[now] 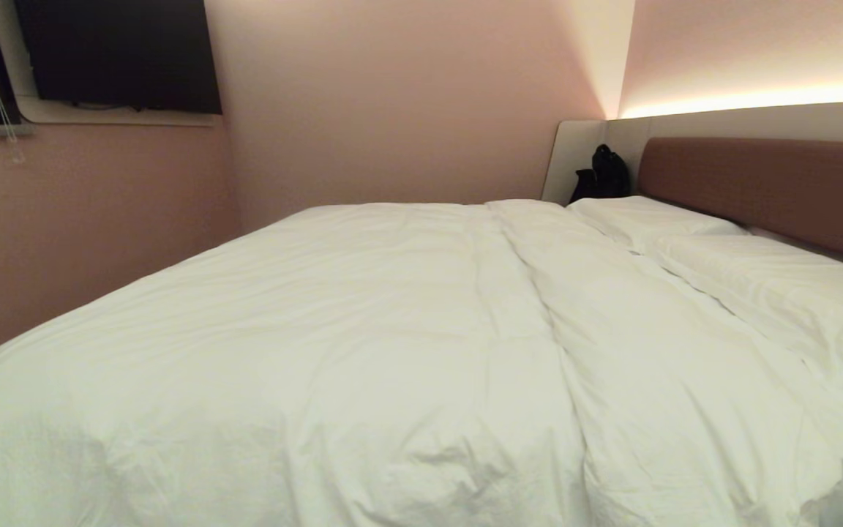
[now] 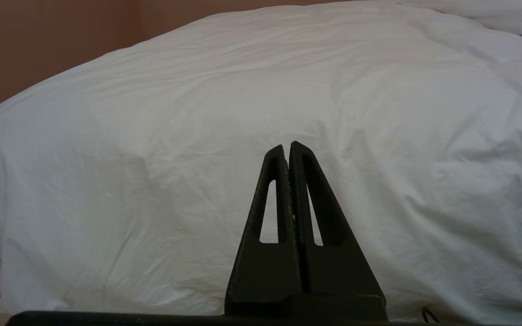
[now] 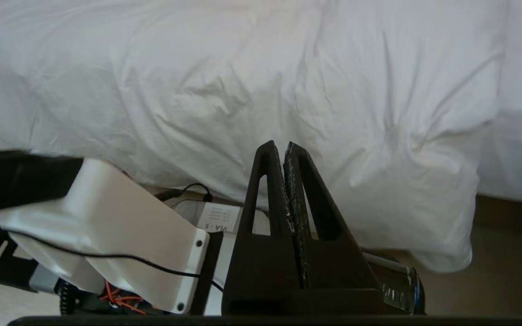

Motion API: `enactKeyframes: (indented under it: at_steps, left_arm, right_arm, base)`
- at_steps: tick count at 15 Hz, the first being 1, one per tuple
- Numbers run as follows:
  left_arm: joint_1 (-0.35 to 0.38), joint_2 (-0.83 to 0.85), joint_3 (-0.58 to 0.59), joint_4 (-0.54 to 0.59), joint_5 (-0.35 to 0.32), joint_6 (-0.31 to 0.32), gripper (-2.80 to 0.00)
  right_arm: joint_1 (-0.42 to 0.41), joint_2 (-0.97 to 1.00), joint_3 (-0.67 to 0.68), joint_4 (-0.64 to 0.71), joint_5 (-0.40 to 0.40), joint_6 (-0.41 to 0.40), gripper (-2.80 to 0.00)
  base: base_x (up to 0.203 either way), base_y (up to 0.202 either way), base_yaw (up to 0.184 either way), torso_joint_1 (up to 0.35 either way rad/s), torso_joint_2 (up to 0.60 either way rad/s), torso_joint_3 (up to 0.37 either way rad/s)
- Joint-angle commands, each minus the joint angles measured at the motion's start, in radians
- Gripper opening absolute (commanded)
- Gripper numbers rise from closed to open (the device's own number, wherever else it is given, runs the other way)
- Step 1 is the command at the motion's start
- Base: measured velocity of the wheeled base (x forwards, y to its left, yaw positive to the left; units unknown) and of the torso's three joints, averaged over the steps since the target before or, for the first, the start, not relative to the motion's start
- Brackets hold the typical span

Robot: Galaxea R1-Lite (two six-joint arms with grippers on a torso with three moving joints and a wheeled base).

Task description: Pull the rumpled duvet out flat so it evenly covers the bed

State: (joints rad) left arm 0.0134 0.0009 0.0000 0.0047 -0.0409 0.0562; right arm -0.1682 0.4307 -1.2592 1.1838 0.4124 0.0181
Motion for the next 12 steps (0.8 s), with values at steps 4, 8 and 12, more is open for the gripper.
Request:
enactKeyframes:
  at_steps: [4,8,12]
  left_arm:
    - [0.0,0.001,0.0,0.0,-0.001,0.001,-2.8]
    - [0.0,0.001,0.0,0.0,-0.001,0.001,-2.8]
    - [0.0,0.001,0.0,0.0,-0.001,0.001,-2.8]
  right_arm:
    - [0.161,-0.179,0.005,-0.02,-0.072,0.002,-2.8]
    - [0.162,-0.354,0.163,-0.168,-0.126,-0.003,-2.8]
    - [0.161,-0.429,0.249,-0.292,-0.226,0.007,-2.8]
  base:
    - [0.0,0.0,0.0,0.0,0.0,0.0]
    - [0.0,0.0,0.0,0.0,0.0,0.0]
    - [0.0,0.0,0.0,0.0,0.0,0.0]
